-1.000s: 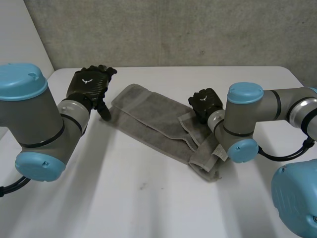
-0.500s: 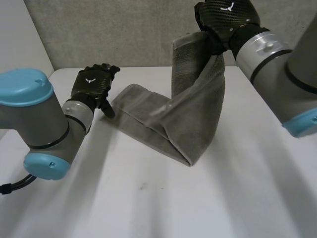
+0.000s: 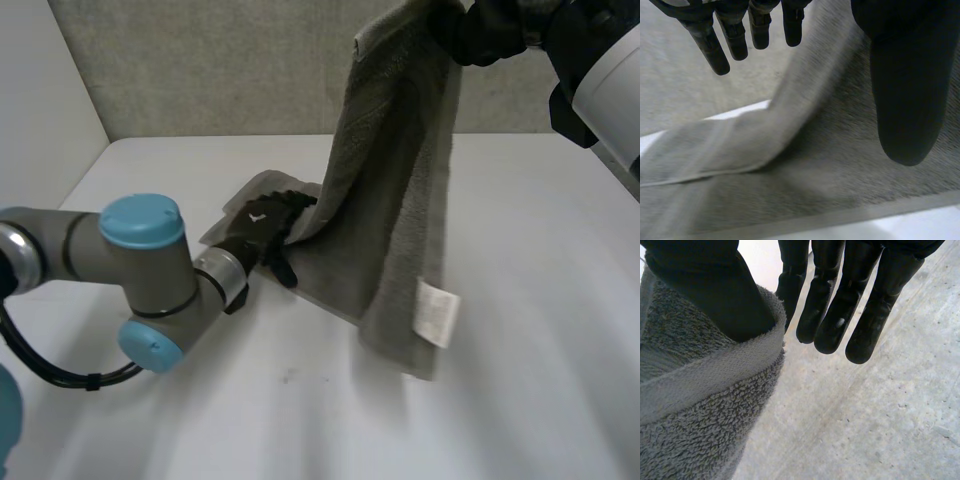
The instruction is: Fold the laundry
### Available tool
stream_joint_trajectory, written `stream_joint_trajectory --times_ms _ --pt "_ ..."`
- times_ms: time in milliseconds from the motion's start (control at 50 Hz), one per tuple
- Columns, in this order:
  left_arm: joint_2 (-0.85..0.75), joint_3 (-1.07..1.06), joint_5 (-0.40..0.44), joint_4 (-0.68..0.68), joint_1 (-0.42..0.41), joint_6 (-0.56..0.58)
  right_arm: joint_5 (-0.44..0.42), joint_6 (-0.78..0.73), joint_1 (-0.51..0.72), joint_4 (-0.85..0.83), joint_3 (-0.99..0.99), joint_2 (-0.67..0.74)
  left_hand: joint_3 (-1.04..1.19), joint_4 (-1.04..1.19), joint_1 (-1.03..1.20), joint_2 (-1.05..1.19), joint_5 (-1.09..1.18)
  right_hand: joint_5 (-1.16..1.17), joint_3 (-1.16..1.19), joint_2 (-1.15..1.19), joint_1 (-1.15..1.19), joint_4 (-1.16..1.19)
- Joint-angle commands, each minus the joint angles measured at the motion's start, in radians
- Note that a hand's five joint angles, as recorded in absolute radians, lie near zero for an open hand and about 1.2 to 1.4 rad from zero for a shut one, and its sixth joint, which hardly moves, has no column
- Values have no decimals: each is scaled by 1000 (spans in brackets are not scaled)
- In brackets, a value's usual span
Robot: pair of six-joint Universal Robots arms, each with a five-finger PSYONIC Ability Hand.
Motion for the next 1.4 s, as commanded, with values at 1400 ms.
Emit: stream_joint_trajectory --times_ms 1400 --pt "101 446 -227 -168 60 792 181 -367 -120 -103 -389 590 1229 1229 1224 1232 1192 245 209 221 421 204"
